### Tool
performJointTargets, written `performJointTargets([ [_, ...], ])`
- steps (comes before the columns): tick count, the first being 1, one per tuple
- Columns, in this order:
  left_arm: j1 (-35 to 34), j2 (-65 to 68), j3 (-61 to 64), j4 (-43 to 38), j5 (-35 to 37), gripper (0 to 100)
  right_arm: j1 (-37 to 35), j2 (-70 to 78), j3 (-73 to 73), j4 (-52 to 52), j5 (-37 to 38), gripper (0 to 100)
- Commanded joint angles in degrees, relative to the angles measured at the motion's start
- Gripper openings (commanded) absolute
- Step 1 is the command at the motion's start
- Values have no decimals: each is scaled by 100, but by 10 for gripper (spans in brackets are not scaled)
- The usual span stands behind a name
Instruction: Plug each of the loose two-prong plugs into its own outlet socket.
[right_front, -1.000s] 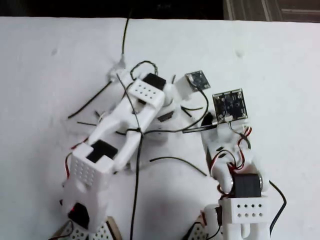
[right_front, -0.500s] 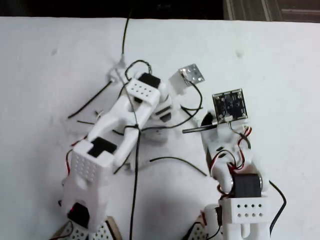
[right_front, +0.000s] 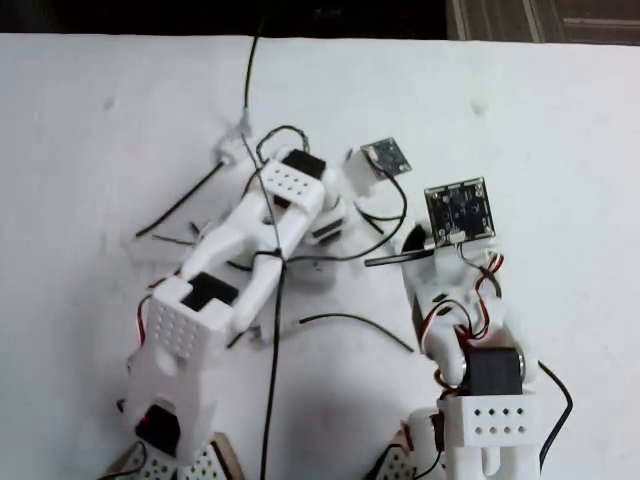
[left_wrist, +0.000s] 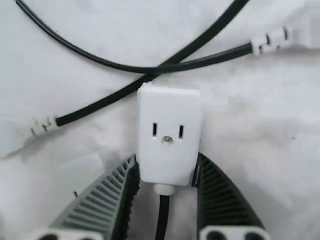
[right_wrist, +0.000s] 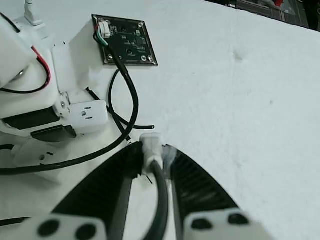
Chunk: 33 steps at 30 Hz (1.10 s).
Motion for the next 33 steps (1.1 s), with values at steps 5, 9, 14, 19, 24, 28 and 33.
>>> performJointTargets([
  [5, -92, -1965, -97, 1442, 70, 22, 31, -31, -229, -4, 62, 18],
  [9, -198, -3134, 545, 1820, 70, 22, 31, -31, -229, 4, 62, 18],
  [14, -233, -5007, 1890, 1881, 70, 22, 31, -31, -229, 4, 62, 18],
  [19, -330, -7090, 3130, 1864, 70, 23, 31, -22, -229, 4, 62, 18],
  [24, -787, -8620, 4079, 1829, 18, 104, 22, 13, -229, 4, 62, 18],
  [28, -1543, -9429, 4589, 1829, 70, 329, -119, 13, -202, 13, 62, 18],
  [33, -2105, -10018, 4985, 1591, 18, 309, -365, -22, -70, -13, 62, 18],
])
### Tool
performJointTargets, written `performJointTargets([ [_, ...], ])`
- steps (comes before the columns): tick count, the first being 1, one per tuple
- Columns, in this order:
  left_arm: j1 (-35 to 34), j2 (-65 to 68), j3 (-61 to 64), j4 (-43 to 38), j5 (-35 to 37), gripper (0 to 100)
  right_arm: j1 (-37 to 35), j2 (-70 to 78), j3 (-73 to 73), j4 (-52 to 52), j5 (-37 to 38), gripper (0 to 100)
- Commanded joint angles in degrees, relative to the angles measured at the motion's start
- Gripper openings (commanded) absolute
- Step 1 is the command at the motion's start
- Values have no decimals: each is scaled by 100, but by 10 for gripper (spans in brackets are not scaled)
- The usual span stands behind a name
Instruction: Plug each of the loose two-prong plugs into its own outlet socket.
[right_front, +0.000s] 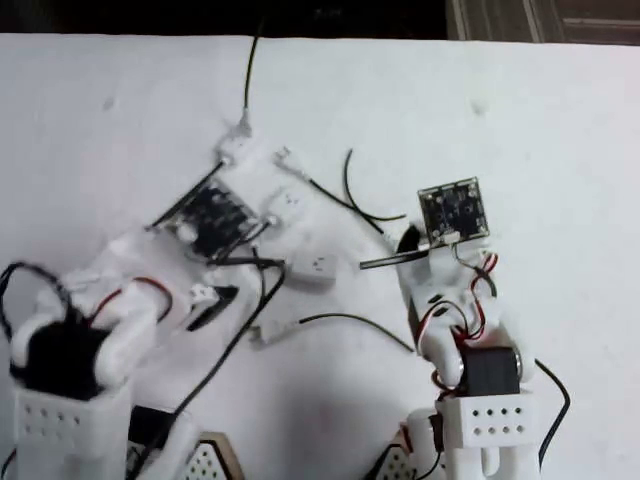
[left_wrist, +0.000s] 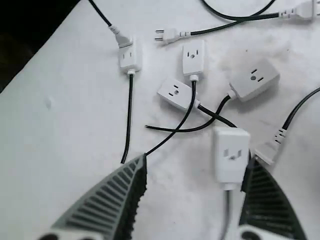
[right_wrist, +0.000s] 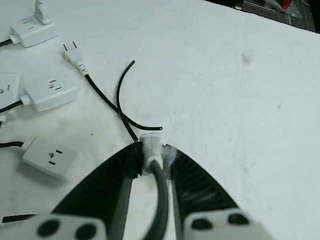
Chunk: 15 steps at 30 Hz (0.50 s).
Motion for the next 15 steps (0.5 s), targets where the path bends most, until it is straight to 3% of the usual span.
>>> performJointTargets([
  [1, -356, -409, 264, -211, 0, 308, -110, -22, -70, -13, 62, 18],
  [6, -611, -690, 1125, -492, -343, 306, -119, -22, -53, -13, 62, 18],
  [15, -848, -743, 3024, -1855, -334, 307, -338, 13, -35, 13, 62, 18],
])
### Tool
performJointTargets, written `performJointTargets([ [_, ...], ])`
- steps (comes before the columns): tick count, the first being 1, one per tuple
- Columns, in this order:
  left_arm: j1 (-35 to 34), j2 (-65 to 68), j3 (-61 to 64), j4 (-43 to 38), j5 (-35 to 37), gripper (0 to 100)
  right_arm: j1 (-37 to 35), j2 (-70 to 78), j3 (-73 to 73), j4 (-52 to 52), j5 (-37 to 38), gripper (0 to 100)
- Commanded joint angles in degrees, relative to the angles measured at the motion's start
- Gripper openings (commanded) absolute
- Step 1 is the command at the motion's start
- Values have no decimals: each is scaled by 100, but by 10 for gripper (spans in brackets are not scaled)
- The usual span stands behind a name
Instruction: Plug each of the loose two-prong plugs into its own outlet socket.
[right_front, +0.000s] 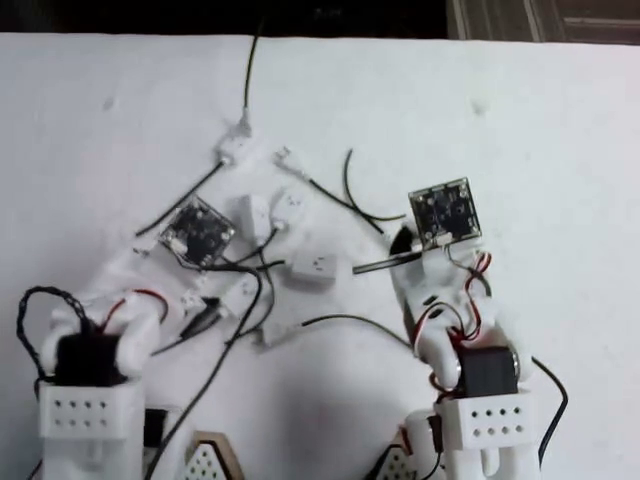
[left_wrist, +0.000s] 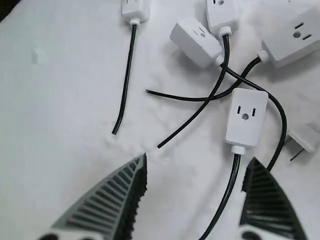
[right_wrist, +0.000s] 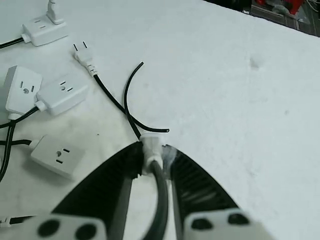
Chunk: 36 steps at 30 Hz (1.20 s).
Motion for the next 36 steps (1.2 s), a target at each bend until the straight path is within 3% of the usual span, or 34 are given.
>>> performJointTargets([
  [1, 84, -57, 545, -589, -26, 308, -233, 22, -35, 13, 53, 18],
  [10, 646, -48, 1697, -1820, 26, 309, -268, 22, 18, 13, 53, 18],
  [24, 224, 110, 1407, -2057, 475, 305, -277, 22, 26, 13, 53, 18],
  [36, 207, 3785, -536, -2022, 431, 305, -277, 22, 97, -4, 53, 18],
])
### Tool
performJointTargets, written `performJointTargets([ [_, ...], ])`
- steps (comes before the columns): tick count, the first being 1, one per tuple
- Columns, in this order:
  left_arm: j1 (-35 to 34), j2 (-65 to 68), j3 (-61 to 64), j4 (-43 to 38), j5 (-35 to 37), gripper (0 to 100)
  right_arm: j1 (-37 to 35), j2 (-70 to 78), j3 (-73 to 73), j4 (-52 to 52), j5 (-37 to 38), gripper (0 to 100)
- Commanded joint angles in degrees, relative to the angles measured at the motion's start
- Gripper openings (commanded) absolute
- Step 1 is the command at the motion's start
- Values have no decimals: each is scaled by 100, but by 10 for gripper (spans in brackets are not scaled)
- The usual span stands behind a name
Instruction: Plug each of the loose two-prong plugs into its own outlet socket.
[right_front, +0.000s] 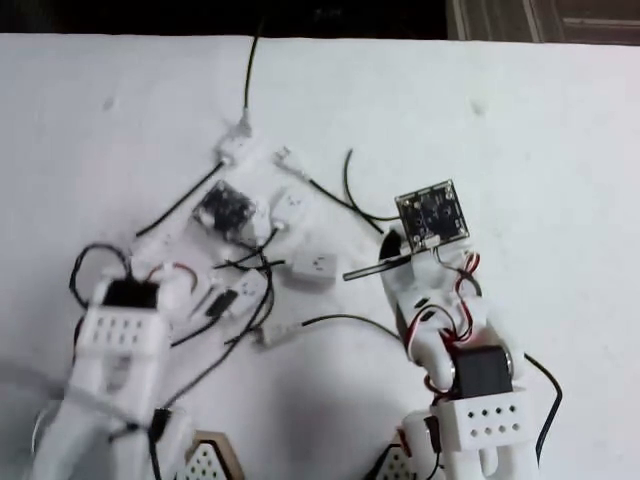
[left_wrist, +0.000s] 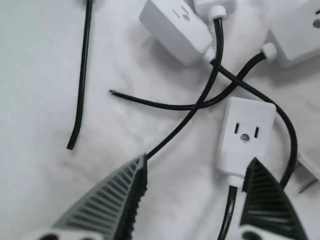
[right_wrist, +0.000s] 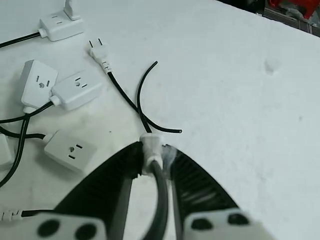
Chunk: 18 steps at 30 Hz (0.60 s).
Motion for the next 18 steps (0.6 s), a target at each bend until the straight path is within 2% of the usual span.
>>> performJointTargets([
  [1, -57, 1121, -853, 35, 26, 305, -22, 22, 18, -13, 53, 18],
  [5, 57, 1807, -1389, 607, -44, 305, -22, 22, 18, -13, 53, 18],
  [9, 400, 2167, -1732, 1336, -475, 303, -22, 22, 18, -13, 53, 18],
  [15, 488, 2774, -1969, 1020, -466, 255, -22, 22, 18, -13, 53, 18],
  [18, 382, 3143, -2400, 1196, -466, 255, -22, 22, 18, -13, 53, 18],
])
